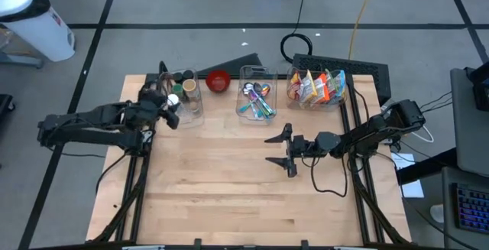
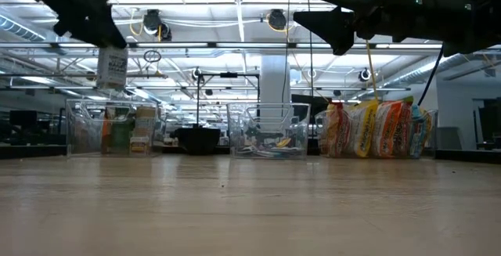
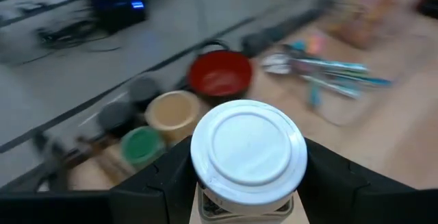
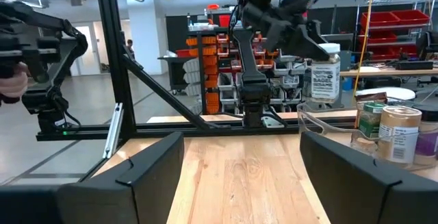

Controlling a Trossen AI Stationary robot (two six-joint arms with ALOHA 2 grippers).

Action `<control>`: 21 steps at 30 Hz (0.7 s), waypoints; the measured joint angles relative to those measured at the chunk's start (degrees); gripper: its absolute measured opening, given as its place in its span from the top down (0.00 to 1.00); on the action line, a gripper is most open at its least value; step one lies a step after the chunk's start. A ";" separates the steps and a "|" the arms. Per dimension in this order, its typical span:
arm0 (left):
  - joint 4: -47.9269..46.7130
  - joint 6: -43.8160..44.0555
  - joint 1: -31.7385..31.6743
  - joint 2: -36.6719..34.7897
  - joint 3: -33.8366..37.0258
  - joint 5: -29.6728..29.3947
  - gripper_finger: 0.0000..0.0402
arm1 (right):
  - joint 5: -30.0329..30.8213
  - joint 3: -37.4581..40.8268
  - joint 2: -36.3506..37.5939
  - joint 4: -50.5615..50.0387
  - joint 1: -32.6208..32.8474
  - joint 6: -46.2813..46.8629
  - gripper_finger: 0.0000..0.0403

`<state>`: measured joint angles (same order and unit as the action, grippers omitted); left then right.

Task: Pick & Place Food Item
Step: Put the white seasoning bottle into the left transparent bin

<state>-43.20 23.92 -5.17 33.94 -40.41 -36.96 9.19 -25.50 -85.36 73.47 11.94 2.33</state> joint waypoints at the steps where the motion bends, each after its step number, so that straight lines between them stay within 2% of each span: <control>1: 0.01 1.28 -0.33 -0.03 0.75 -1.75 0.48 | 0.00 0.00 0.00 0.00 0.00 0.00 0.30; 6: 1.67 7.98 -2.62 0.42 5.49 -8.68 0.48 | 0.00 0.00 0.00 -0.02 0.02 0.00 0.30; 16: 18.35 12.41 -7.73 2.00 17.36 -9.60 0.48 | 0.00 0.00 0.00 -0.16 0.02 0.02 0.30; 21: 21.11 15.16 -9.85 2.78 20.40 -9.43 0.48 | 0.11 0.00 -0.02 -0.42 0.00 0.01 0.30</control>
<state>-22.09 39.07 -15.01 36.72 -20.01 -46.39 9.30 -25.50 -85.38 73.05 11.94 2.34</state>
